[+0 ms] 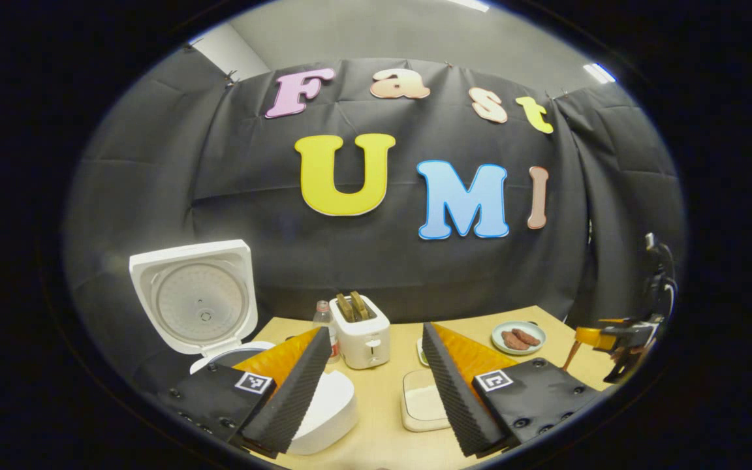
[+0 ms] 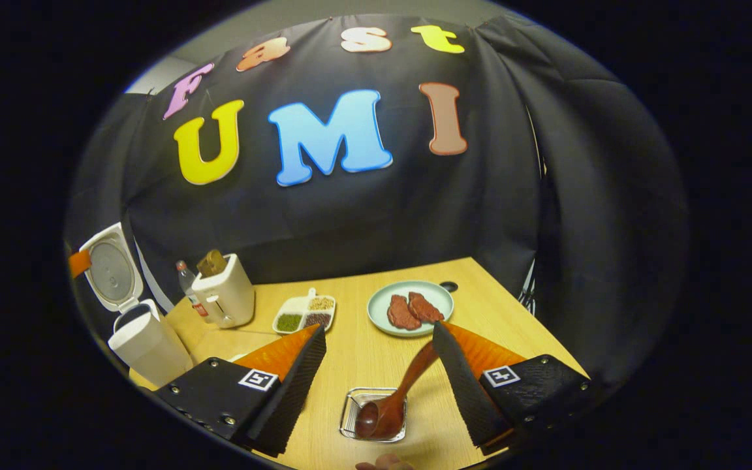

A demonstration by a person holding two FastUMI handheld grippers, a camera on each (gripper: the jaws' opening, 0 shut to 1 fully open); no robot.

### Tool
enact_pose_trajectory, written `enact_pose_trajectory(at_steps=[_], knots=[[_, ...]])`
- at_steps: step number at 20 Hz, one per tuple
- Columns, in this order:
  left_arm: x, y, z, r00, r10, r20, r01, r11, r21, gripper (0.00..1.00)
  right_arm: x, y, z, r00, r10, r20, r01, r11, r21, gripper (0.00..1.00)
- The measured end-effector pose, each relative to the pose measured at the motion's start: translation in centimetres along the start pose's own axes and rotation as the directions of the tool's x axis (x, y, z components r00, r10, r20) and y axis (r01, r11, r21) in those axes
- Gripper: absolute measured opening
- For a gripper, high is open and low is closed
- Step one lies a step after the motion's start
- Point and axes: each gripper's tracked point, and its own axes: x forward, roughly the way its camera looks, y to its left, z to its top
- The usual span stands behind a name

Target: Close the left gripper, press the button to open the rice cooker; take a wooden spoon from the chopstick holder with the right hand, scoop a spoonful of rice and pour it into the rice cooker, then put the wooden spoon back into the chopstick holder.

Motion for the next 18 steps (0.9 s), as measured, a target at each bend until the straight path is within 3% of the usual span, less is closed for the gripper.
enact_pose_trajectory(at_steps=[4,7,8,9,10,13,16,18], knots=[[0.7,2.2,1.0,0.998,0.057,0.007,-0.057,0.998,-0.018,0.97,-2.1,4.7,5.6,0.991,0.078,0.105,-0.075,0.997,-0.038,0.98],[1.1,6.3,1.7,0.982,0.187,0.014,-0.187,0.982,0.016,1.00,-2.9,8.1,7.4,0.980,0.151,0.126,-0.145,0.988,-0.062,0.98],[1.2,7.4,2.3,0.974,0.226,0.023,-0.226,0.974,0.026,0.96,-2.7,8.7,8.0,0.977,0.168,0.129,-0.160,0.985,-0.071,0.98],[1.5,8.6,2.9,0.963,0.267,0.029,-0.267,0.963,0.026,1.00,-2.8,9.6,7.9,0.974,0.186,0.130,-0.176,0.981,-0.081,0.98],[1.6,9.9,3.4,0.949,0.312,0.036,-0.313,0.950,0.014,0.97,-2.7,10.1,8.0,0.972,0.194,0.129,-0.183,0.979,-0.090,0.98],[1.8,14.6,5.0,0.879,0.474,0.054,-0.470,0.880,-0.073,1.00,-2.6,12.0,7.7,0.965,0.237,0.110,-0.230,0.971,-0.072,0.98],[2.4,18.4,6.1,0.814,0.578,0.057,-0.569,0.814,-0.120,0.97,-2.1,13.8,7.7,0.954,0.284,0.098,-0.280,0.958,-0.055,0.98],[4.0,19.9,6.3,0.813,0.582,0.021,-0.576,0.808,-0.123,1.00,-2.1,14.7,7.5,0.943,0.319,0.094,-0.315,0.947,-0.056,0.98]])
